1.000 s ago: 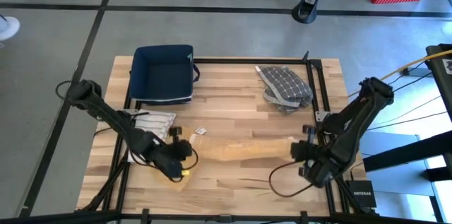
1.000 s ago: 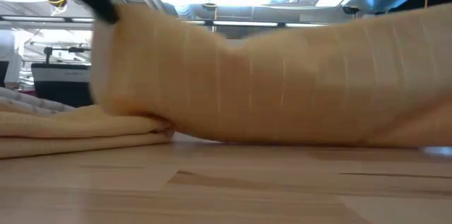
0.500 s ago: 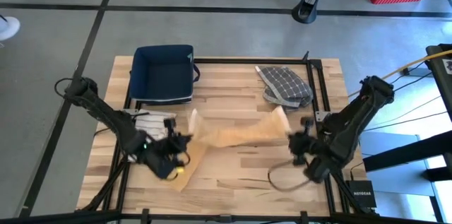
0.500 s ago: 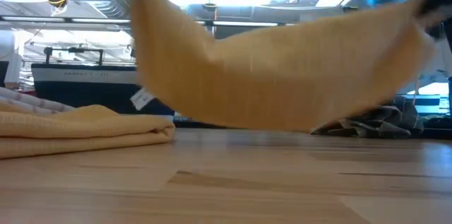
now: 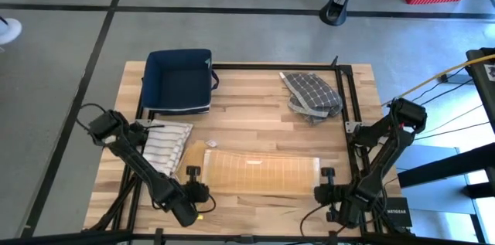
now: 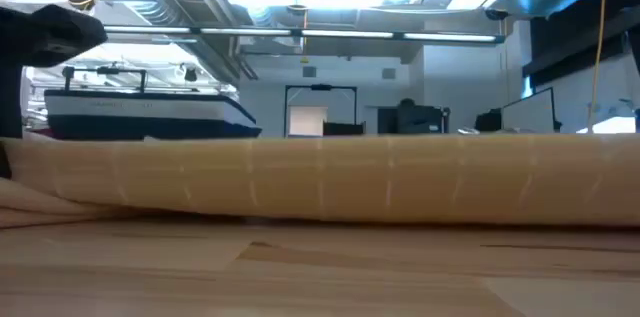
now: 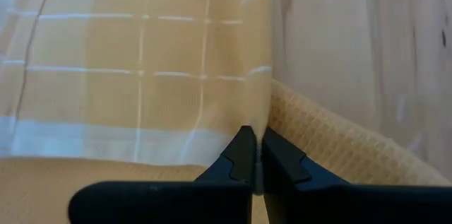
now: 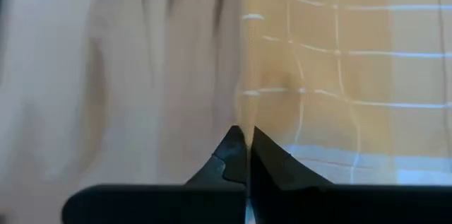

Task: Fold towel
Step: Fold the orange pattern towel

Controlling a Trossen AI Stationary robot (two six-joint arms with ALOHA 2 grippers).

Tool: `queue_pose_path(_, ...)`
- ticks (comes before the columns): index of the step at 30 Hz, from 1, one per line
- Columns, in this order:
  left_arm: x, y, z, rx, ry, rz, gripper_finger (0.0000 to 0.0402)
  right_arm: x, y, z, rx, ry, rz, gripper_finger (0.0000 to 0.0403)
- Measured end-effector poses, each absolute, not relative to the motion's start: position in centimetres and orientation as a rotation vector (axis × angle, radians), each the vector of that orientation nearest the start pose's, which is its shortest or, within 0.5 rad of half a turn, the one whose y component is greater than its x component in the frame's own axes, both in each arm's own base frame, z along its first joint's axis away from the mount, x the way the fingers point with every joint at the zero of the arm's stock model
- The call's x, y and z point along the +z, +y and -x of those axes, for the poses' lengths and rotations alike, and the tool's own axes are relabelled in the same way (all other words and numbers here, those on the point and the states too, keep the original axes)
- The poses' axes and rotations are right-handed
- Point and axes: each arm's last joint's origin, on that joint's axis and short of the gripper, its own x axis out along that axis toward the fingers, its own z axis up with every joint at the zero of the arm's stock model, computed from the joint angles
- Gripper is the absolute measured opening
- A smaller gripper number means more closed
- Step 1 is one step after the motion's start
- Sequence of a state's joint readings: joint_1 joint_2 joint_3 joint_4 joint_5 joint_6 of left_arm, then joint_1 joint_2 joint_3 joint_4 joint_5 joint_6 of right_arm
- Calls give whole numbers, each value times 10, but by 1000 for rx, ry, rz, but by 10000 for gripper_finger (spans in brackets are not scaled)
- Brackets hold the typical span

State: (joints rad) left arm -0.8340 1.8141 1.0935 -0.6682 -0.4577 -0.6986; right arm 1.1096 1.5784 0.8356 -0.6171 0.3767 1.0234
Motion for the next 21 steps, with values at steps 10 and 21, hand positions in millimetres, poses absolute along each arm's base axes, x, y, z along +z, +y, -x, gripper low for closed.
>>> queue_pose_path(10,165,-229,-226,35,1235,-62,35,163,241,-132,59,1282,-209,75)
queue_pose_path(21,194,-231,-253,-130,1403,326,143,175,231,-146,80,1474,-457,192)
